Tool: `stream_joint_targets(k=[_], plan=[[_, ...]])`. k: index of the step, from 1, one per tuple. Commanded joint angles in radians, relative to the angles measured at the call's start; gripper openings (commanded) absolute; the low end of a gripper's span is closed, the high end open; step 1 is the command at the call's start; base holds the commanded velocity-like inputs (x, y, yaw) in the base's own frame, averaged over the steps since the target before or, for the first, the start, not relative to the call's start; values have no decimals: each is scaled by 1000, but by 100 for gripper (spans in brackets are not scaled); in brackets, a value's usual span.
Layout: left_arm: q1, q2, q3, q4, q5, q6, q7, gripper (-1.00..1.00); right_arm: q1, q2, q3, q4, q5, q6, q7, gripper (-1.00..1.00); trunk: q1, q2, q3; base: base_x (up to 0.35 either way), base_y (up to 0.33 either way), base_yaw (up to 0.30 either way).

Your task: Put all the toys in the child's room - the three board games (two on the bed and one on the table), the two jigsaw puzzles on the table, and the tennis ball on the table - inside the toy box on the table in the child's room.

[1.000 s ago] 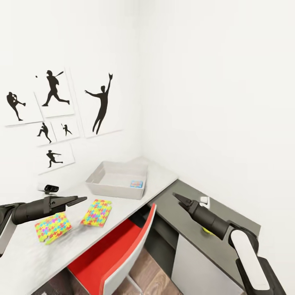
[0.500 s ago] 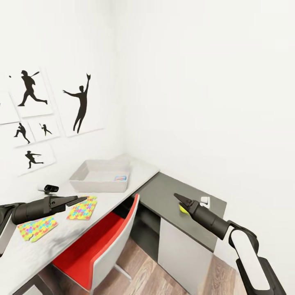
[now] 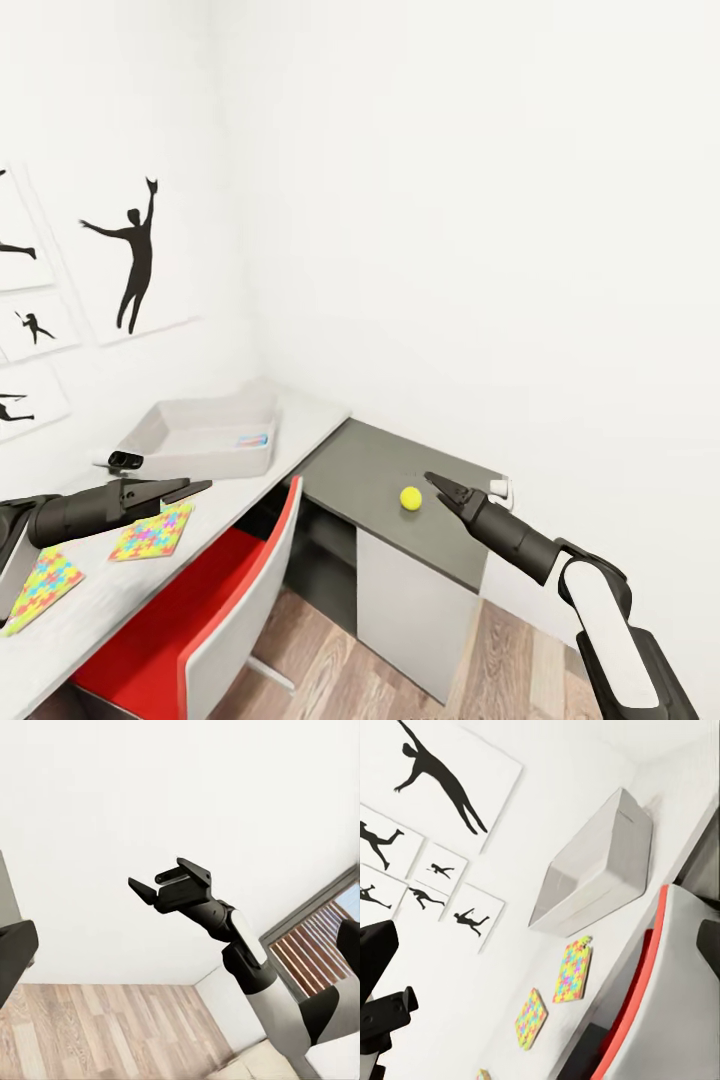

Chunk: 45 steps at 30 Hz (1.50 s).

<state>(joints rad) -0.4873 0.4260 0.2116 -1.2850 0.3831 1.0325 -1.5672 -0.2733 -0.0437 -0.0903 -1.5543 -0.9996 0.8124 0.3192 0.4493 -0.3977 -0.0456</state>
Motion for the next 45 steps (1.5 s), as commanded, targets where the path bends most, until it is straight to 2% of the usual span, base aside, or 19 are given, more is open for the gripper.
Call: stream_joint_targets(k=[1,30,45], plan=[[0,1,0,0,1,11,-4,100,-1,0,-1,0,3,5,4,100,1,-2,-2,0,0,-281],[-1,-1,0,0,-3,9,-4,100,-1,-1,-2,2,1,-13,4,100,1,-2,8,-1,0,-281],[-1,0,0,0,-3,11,-4,100,-1,-2,-1,10,1,-28,4,100,1,-2,14,-99,0,-281]])
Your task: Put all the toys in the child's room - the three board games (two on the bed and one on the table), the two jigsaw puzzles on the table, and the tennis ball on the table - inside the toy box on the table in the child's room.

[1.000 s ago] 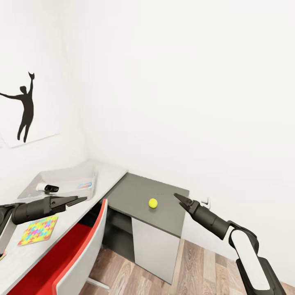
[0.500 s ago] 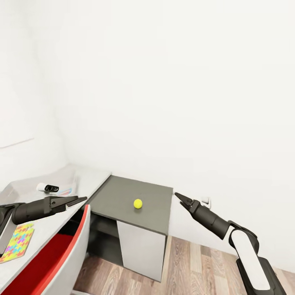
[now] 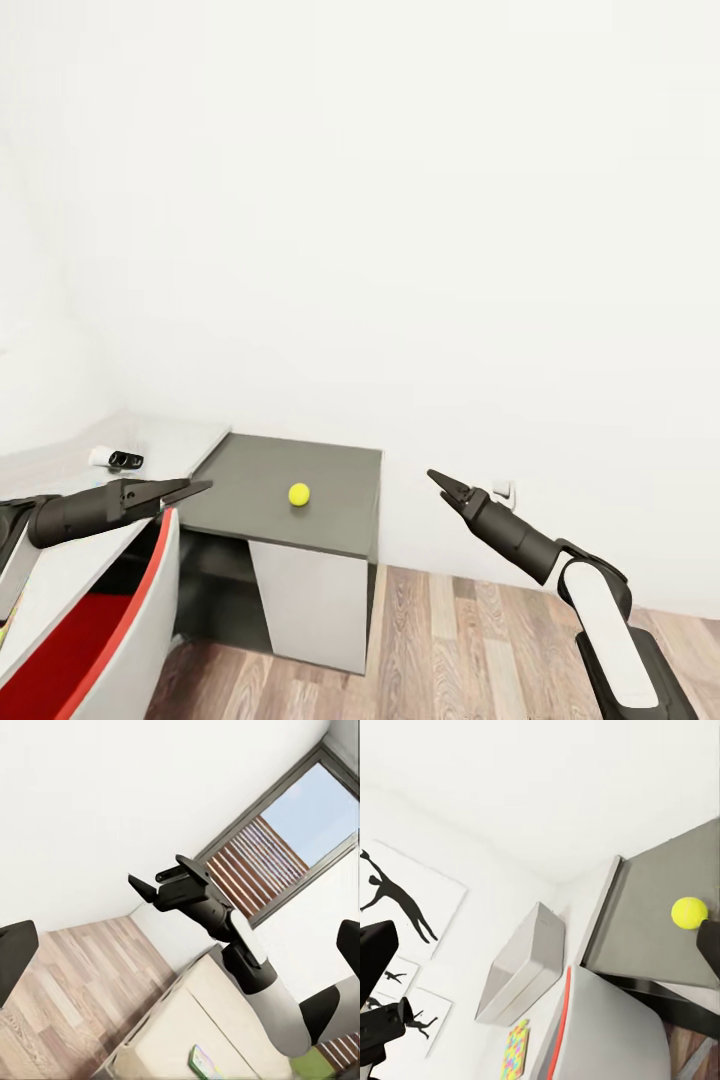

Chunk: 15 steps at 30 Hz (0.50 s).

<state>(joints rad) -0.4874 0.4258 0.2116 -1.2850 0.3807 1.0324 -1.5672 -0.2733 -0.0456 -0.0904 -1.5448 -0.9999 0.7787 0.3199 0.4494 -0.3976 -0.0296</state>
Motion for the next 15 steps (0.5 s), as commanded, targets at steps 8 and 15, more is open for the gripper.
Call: stream_joint_targets(k=[8,15], plan=[[0,1,0,0,1,11,-4,100,-1,1,-2,17,3,5,4,100,1,-2,1,-9,0,-281],[0,1,0,0,1,11,-4,100,-1,1,-2,21,2,5,4,100,1,-2,3,-1,0,-281]])
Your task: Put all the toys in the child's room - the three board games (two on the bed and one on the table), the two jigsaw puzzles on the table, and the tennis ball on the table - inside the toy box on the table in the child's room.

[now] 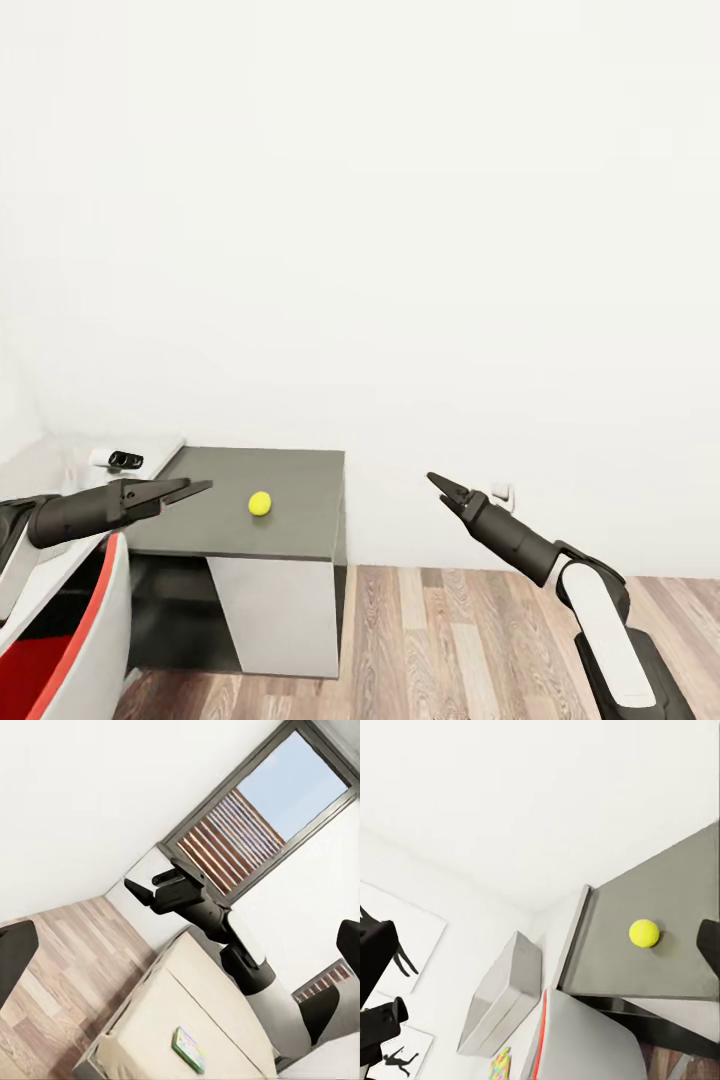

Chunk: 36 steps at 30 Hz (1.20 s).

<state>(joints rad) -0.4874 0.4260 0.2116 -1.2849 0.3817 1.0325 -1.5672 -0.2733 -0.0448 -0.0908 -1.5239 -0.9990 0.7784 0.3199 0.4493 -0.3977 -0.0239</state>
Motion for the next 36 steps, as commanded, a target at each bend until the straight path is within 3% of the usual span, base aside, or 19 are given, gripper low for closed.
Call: stream_joint_targets(k=[1,36], plan=[[0,1,0,-1,0,11,-4,100,-1,0,-1,0,2,5,4,100,1,-2,-2,0,0,-281],[0,0,0,0,-1,9,-4,100,-1,1,-2,33,3,2,0,100,1,-2,11,0,0,-281]])
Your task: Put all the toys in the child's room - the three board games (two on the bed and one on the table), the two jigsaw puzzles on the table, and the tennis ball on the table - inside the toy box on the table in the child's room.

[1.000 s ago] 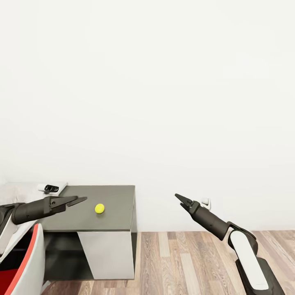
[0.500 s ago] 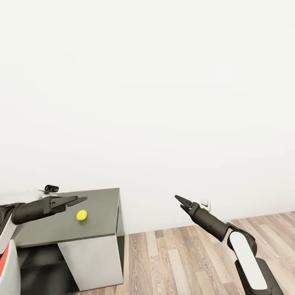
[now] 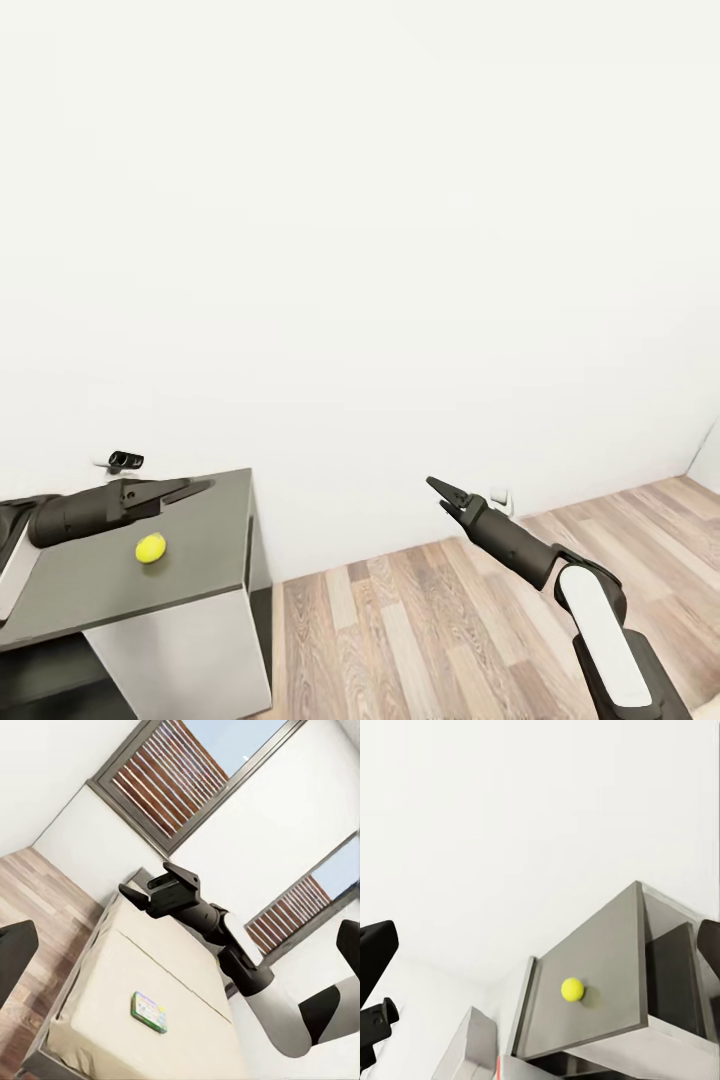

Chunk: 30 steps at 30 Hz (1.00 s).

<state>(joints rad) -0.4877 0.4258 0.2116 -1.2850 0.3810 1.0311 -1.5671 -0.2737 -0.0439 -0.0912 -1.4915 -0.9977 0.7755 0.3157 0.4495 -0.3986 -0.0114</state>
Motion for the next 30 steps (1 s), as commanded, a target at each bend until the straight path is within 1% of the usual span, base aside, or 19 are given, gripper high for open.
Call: stream_joint_targets(k=[1,13,30], plan=[[0,0,0,0,0,11,-4,100,-1,0,-1,0,1,5,4,100,1,-1,-1,0,0,-281],[0,0,0,1,-1,10,-4,100,-1,1,-1,22,2,4,2,100,1,-1,4,0,0,-281],[0,-1,0,1,-2,9,-4,100,0,0,-1,26,2,4,1,100,1,-1,10,0,0,-281]])
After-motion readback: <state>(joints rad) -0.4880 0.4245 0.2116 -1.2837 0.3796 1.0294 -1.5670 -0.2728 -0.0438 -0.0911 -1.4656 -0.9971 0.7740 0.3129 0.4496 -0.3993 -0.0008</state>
